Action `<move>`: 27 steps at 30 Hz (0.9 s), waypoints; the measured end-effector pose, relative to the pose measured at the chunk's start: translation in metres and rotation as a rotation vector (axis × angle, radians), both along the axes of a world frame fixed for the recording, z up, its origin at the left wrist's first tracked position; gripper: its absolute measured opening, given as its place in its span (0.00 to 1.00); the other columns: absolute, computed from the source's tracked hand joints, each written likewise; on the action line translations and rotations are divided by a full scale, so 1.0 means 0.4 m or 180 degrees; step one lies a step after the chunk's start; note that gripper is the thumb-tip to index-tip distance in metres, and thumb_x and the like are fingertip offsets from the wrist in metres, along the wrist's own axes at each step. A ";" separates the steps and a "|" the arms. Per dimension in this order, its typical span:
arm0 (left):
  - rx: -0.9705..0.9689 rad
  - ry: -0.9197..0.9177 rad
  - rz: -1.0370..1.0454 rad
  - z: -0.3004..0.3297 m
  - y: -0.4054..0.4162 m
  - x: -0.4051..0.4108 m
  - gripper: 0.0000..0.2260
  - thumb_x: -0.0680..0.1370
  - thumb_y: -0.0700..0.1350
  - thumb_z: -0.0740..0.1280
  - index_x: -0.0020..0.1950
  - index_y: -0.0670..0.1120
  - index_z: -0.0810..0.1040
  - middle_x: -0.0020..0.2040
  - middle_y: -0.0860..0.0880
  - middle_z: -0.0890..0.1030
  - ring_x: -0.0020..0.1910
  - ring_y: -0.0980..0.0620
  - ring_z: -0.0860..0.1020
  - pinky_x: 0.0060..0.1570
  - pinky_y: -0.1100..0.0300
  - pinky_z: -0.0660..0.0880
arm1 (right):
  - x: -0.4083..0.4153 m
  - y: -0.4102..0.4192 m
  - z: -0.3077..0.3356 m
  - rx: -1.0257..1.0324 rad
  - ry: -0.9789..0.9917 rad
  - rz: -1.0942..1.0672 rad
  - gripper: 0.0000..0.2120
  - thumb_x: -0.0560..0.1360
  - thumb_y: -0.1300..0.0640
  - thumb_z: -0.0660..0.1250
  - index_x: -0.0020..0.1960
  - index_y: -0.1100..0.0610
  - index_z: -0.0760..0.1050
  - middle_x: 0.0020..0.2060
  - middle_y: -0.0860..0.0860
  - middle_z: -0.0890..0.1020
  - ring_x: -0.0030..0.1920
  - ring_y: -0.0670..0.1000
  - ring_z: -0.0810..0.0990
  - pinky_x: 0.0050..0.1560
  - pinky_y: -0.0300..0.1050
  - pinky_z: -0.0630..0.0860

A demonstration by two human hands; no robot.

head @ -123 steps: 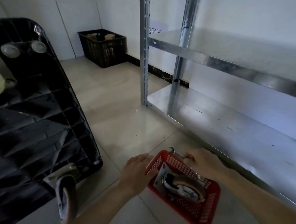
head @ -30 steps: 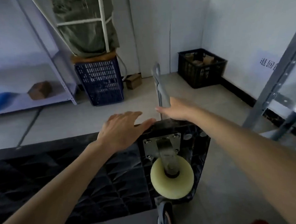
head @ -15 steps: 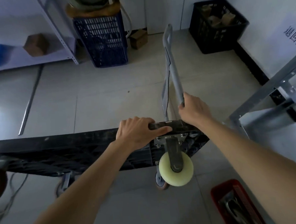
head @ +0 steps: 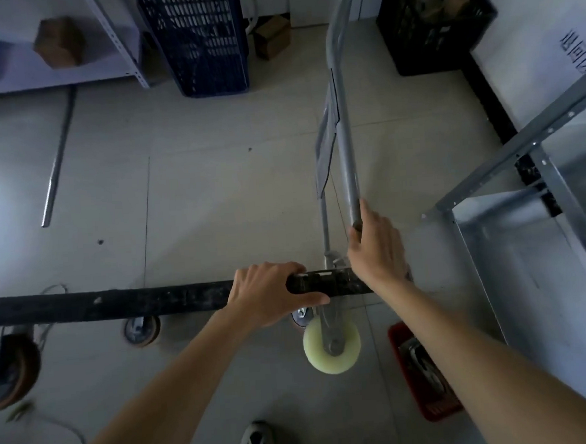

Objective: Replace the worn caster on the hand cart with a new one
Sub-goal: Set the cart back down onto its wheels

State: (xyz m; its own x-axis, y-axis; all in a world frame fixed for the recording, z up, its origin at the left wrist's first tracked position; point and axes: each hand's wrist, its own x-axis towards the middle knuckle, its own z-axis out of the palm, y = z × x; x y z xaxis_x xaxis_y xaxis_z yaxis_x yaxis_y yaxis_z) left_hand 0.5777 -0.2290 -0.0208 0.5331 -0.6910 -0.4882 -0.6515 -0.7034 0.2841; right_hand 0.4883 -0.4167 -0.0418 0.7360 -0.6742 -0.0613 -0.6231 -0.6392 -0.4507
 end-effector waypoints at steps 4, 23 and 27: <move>0.0134 -0.0096 0.0009 -0.001 0.048 -0.091 0.40 0.66 0.81 0.58 0.73 0.62 0.70 0.63 0.58 0.81 0.60 0.50 0.79 0.54 0.56 0.72 | -0.091 0.053 -0.014 0.0186 -0.0236 -0.0008 0.28 0.83 0.56 0.63 0.80 0.58 0.59 0.71 0.53 0.74 0.67 0.55 0.74 0.66 0.52 0.72; -0.0296 -0.0143 0.0117 -0.105 0.232 -0.427 0.41 0.69 0.78 0.60 0.73 0.54 0.75 0.72 0.55 0.75 0.71 0.51 0.74 0.70 0.48 0.68 | -0.199 0.031 0.063 0.1443 -0.0093 -0.0060 0.16 0.83 0.54 0.64 0.68 0.57 0.72 0.55 0.49 0.80 0.52 0.49 0.80 0.49 0.42 0.79; -0.0079 0.0318 0.0047 -0.086 0.227 -0.391 0.36 0.73 0.70 0.68 0.75 0.53 0.71 0.71 0.54 0.75 0.70 0.49 0.73 0.67 0.51 0.67 | -0.177 0.029 0.072 0.1274 0.0173 -0.0140 0.16 0.82 0.57 0.66 0.68 0.59 0.72 0.59 0.53 0.81 0.57 0.55 0.81 0.57 0.50 0.79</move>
